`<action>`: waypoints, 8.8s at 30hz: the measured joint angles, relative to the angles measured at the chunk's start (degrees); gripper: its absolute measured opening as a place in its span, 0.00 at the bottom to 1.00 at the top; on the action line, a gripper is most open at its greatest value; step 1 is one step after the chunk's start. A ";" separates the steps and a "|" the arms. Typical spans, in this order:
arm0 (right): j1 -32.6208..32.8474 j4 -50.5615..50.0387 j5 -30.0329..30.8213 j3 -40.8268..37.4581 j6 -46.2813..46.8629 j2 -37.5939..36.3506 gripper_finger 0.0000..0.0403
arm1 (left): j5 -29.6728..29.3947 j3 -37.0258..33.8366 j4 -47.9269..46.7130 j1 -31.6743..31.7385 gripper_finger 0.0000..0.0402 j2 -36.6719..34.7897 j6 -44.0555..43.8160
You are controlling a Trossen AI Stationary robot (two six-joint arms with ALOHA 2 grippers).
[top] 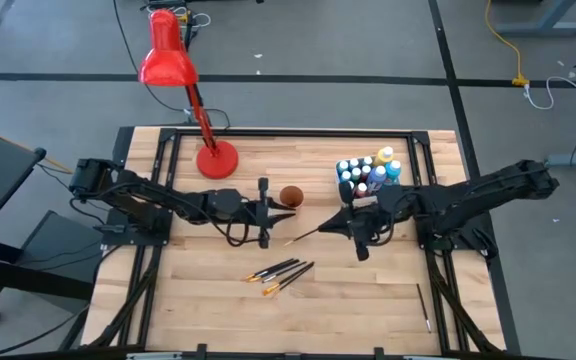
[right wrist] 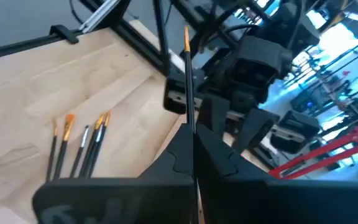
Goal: Pick & Place Paint Supplies
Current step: Put the orange paint brush into the orange cup, then put the white paint brush into the orange cup
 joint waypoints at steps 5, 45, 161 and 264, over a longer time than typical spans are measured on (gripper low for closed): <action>-1.36 10.05 -0.24 -3.54 -0.81 0.29 0.00 | 1.49 0.00 5.55 -1.23 0.19 0.00 3.28; -6.20 42.58 0.22 -16.98 6.69 4.31 0.00 | 8.39 0.07 26.74 -4.30 0.10 0.00 9.04; -9.77 55.26 -13.40 -20.81 9.97 11.44 0.00 | 12.27 0.11 19.63 -4.32 0.47 -0.02 8.62; -9.79 40.59 11.66 -20.79 11.15 11.42 0.34 | -20.65 10.97 -52.69 2.23 0.03 -15.24 -25.16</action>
